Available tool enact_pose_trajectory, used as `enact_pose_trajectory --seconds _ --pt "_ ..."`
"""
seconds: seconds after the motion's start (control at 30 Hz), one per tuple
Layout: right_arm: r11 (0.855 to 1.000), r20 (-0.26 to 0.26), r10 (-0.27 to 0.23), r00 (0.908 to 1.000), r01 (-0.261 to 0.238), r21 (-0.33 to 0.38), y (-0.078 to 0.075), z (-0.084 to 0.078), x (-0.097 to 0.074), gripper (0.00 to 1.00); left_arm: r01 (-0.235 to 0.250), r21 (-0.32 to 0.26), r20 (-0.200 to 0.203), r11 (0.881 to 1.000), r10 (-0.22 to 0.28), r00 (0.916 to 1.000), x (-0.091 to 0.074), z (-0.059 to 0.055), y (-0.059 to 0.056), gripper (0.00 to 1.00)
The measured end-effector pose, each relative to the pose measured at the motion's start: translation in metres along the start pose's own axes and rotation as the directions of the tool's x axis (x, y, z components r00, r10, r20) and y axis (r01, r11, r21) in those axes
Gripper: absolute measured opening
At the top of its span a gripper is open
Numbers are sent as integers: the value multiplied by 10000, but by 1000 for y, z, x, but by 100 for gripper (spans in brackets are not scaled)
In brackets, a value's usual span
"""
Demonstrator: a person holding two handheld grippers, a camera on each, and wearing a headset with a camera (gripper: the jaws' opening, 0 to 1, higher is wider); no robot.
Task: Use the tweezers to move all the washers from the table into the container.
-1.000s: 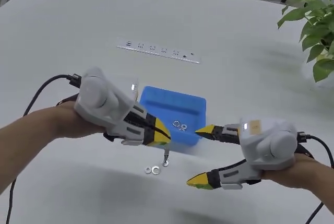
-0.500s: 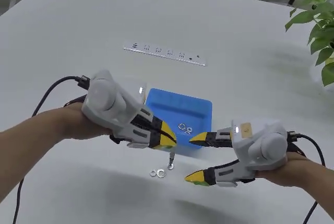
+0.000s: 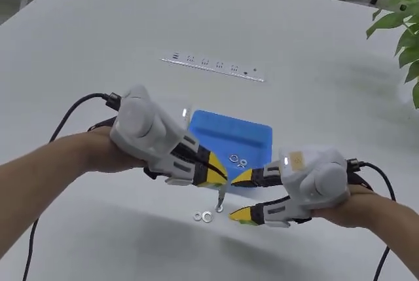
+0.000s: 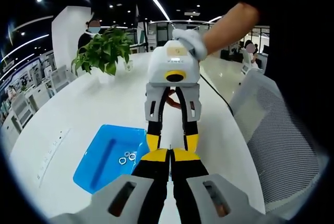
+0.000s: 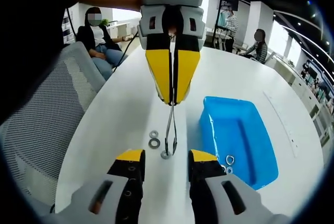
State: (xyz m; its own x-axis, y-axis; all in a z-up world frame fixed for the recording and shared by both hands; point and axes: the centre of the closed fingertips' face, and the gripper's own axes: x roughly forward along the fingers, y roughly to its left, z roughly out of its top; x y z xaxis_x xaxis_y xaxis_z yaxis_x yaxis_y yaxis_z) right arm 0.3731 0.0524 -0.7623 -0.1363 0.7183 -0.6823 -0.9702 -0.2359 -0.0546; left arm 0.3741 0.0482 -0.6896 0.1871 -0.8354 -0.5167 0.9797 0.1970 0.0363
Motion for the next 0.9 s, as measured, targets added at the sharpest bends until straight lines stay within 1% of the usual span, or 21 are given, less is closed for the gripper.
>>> enact_pose_trajectory --seconds 0.23,0.47,0.63,0.9 --pt "9997 -57 168 9998 -169 -155 -2 4 7 27 73 27 -23 10000 -73 10000 1 -1 0 4" --pt "9995 -151 200 9997 -203 -221 -4 4 11 18 156 98 -37 9998 -156 9999 4 0 1 4" --pt "9995 -210 192 9996 -198 -259 -5 4 12 16 237 125 -44 9996 -237 9997 5 1 0 4" --pt "9990 -325 336 9989 -345 -273 -4 3 15 12 276 197 -101 9994 -274 9996 6 1 -1 4"
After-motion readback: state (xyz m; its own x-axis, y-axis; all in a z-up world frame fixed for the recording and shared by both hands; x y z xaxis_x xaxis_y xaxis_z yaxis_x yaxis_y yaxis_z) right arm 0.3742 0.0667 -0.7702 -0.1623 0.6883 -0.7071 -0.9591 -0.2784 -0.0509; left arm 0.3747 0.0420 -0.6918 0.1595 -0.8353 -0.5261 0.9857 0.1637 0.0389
